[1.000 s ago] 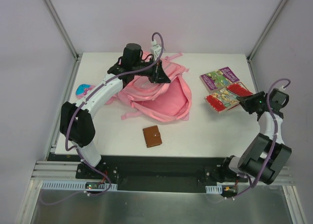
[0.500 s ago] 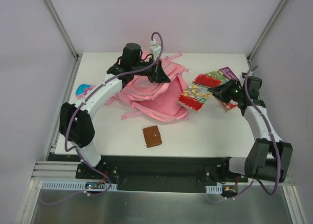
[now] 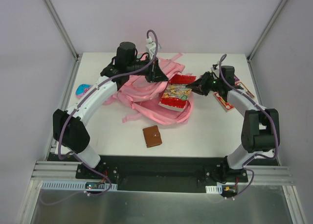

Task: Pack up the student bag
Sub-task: Place the book in the student bag.

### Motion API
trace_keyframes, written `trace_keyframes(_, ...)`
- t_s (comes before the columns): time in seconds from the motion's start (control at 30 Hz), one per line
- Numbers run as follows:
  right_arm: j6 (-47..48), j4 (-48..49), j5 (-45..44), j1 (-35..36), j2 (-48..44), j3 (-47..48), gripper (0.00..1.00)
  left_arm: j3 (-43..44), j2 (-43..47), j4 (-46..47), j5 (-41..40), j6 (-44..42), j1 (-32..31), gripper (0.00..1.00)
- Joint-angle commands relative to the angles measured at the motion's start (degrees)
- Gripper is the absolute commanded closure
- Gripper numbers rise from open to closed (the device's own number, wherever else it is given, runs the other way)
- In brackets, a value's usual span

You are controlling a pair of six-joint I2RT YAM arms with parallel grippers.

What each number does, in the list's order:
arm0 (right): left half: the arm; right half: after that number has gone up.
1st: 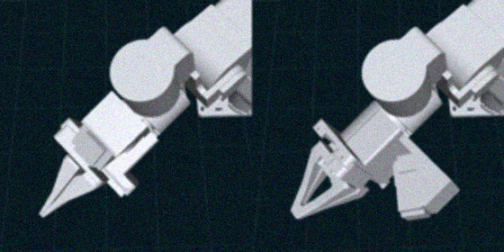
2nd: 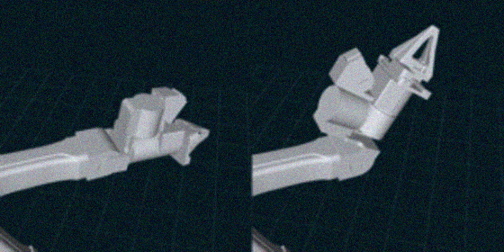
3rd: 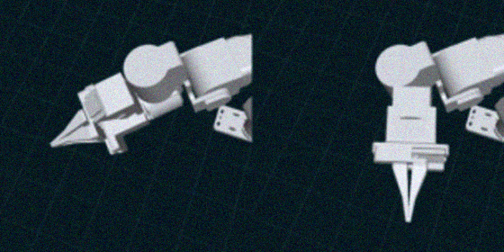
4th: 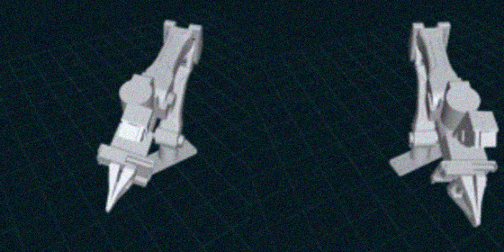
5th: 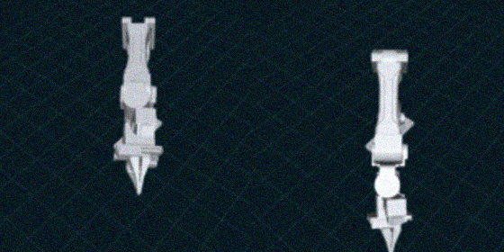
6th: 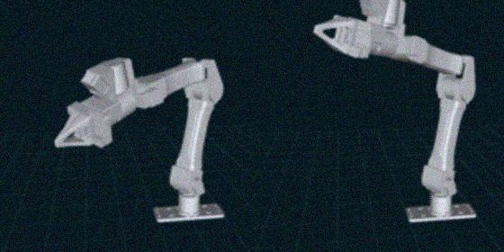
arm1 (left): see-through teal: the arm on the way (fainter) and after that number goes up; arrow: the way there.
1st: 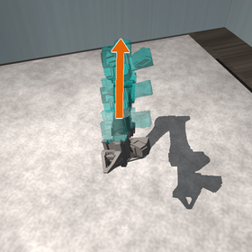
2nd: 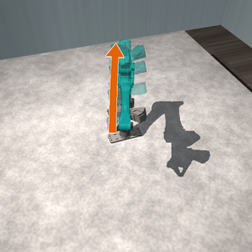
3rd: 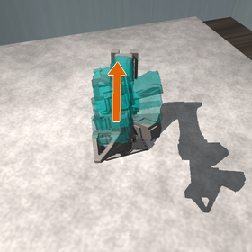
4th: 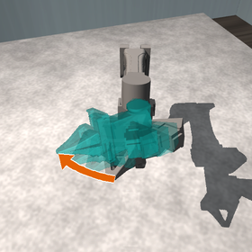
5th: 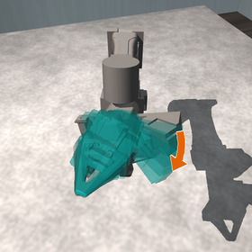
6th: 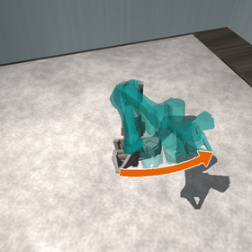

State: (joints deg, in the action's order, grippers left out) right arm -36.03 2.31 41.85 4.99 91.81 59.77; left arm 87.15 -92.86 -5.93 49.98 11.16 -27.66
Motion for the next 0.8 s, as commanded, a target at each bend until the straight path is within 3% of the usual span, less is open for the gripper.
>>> trace_keyframes(0.0, -1.93, 3.84, 4.03, 3.35, 2.23, 6.23, 0.99, 0.65, 5.32, 5.67, 0.56, -0.26, -0.11, 1.00)
trace_keyframes(0.13, 0.08, 0.16, 6.83, 8.52, 7.32, 12.47, 0.99, 0.38, 5.41, 5.50, -0.05, -0.52, -0.03, 1.00)
trace_keyframes(0.43, -2.20, 3.58, 5.70, 12.05, 17.94, 19.24, 0.99, 0.03, 6.81, 5.32, 1.53, -0.35, -0.02, 1.00)
trace_keyframes(0.67, -13.08, 17.36, 8.60, 14.16, 27.62, 26.36, 0.99, -0.14, 7.87, 5.41, 2.67, -0.52, 0.06, 1.00)
trace_keyframes(0.77, -12.67, 16.34, 7.12, 15.22, 29.74, 29.34, 0.99, -0.23, 7.61, 5.32, 3.20, -0.44, -0.03, 1.00)
